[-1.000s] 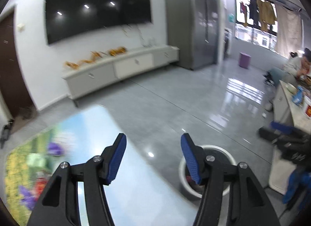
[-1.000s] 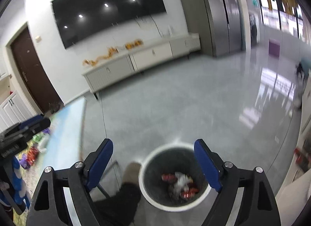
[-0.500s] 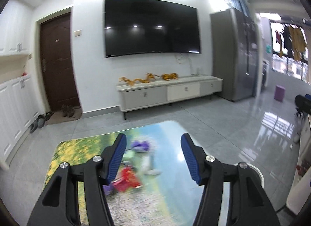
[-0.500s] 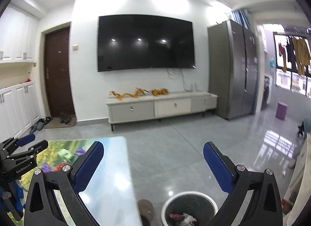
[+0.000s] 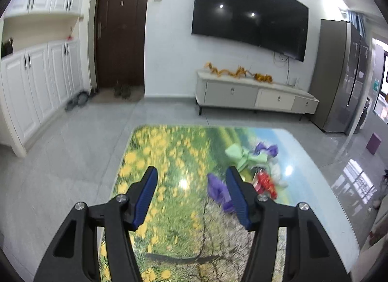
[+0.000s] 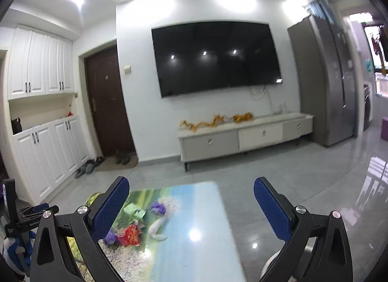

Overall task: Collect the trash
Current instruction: 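Withdraw both open tools from the bin back toward the table, then grasp the purple bag with the left tool while the right grasps white plastic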

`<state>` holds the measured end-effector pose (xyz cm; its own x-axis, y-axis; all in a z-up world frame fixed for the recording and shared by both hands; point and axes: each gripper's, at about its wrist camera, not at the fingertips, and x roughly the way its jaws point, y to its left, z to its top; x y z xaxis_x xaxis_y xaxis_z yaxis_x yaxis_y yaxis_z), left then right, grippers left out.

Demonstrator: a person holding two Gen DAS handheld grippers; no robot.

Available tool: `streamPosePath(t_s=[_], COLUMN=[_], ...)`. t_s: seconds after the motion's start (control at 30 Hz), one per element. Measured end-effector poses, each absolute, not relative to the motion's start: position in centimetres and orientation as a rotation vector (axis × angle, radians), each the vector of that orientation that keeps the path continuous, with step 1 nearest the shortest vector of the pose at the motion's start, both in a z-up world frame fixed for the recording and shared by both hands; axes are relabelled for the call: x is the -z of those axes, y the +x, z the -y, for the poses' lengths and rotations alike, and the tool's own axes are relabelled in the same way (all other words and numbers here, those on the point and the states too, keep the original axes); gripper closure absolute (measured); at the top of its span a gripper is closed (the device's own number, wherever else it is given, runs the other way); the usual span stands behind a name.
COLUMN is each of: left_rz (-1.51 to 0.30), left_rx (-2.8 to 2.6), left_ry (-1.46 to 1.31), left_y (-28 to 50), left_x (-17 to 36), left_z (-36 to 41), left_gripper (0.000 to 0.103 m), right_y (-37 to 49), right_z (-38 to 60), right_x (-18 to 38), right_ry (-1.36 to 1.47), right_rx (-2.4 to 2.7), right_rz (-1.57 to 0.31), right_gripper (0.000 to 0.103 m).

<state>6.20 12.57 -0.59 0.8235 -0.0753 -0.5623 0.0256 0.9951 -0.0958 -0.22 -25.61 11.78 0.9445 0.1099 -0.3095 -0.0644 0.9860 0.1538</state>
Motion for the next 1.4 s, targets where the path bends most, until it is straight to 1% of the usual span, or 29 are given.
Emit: streamPosePath(t_s=[0.13, 0.27, 0.4, 0.43, 0.47, 0.53, 0.57, 0.6, 0.63, 0.7, 0.73, 0.77, 0.8, 0.87, 0.93, 0.97, 1.03, 1.07, 1.13, 1.4], left_rz=[-0.667, -0.775, -0.836, -0.848, -0.855, -0.868, -0.876, -0.884, -0.896, -0.905, -0.908, -0.913, -0.917, -0.925, -0.918, -0.913, -0.902, -0.895, -0.883, -0.792], left_rx=[0.185, 0.249, 0.262, 0.265, 0.268, 0.265, 0.264, 0.261, 0.259, 0.253, 0.253, 0.256, 0.258, 0.259, 0.258, 0.256, 0.248, 0.244, 0.235, 0.209], left_ry=[-0.110, -0.088, -0.089, -0.093, -0.092, -0.084, -0.086, -0.093, -0.105, -0.117, -0.123, -0.128, -0.131, -0.140, -0.153, -0.158, -0.166, -0.166, -0.164, -0.141], left_y=[8.0, 10.7, 12.9, 13.6, 14.0, 14.8, 15.1, 15.3, 15.6, 15.8, 15.8, 15.8, 15.9, 15.9, 15.6, 15.4, 14.8, 14.3, 13.7, 9.6], left_x=[3.4, 6.5, 9.1, 9.5, 9.7, 10.3, 10.6, 10.9, 11.3, 11.7, 11.8, 12.0, 12.3, 12.6, 12.7, 12.6, 12.4, 12.3, 11.9, 8.3], left_z=[-12.0, -10.2, -8.5, -8.1, -7.8, -7.1, -7.1, -7.2, -7.3, -7.5, -7.6, -7.8, -7.9, -8.0, -8.3, -8.4, -8.6, -8.7, -9.0, -10.0], left_gripper=[0.047, 0.047, 0.047, 0.047, 0.047, 0.047, 0.047, 0.047, 0.047, 0.047, 0.048, 0.050, 0.056, 0.059, 0.062, 0.064, 0.065, 0.066, 0.066, 0.067], right_y=[3.7, 8.6, 12.2, 13.1, 14.3, 15.9, 16.6, 17.5, 18.2, 19.2, 19.5, 19.9, 20.2, 20.5, 20.7, 20.7, 20.4, 20.1, 19.3, 13.9], right_z=[23.9, 21.5, 19.0, 18.6, 17.9, 17.1, 16.8, 16.5, 16.1, 15.1, 14.7, 14.2, 14.0, 13.3, 13.0, 13.0, 12.9, 12.9, 13.2, 15.5], right_x=[-9.1, -5.3, -1.5, -0.6, 0.6, 2.4, 3.3, 4.2, 4.9, 6.3, 6.9, 7.5, 7.8, 8.4, 8.9, 9.0, 9.0, 9.0, 8.7, 5.1], right_ry=[0.153, 0.113, 0.049, 0.044, 0.040, 0.030, 0.028, 0.031, 0.031, 0.025, 0.022, 0.018, 0.016, 0.003, 0.003, 0.009, 0.003, 0.002, -0.005, 0.016], right_rx=[-0.152, -0.182, -0.207, -0.217, -0.229, -0.235, -0.242, -0.251, -0.258, -0.272, -0.280, -0.293, -0.299, -0.311, -0.328, -0.339, -0.349, -0.356, -0.357, -0.376], right_rz=[-0.440, -0.597, -0.709, -0.733, -0.766, -0.814, -0.838, -0.865, -0.886, -0.919, -0.932, -0.948, -0.955, -0.969, -0.984, -0.990, -0.989, -0.991, -0.985, -0.908], right_gripper=[0.000, 0.000, 0.000, 0.002, 0.004, 0.018, 0.022, 0.029, 0.034, 0.036, 0.039, 0.040, 0.041, 0.044, 0.059, 0.062, 0.075, 0.078, 0.080, 0.080])
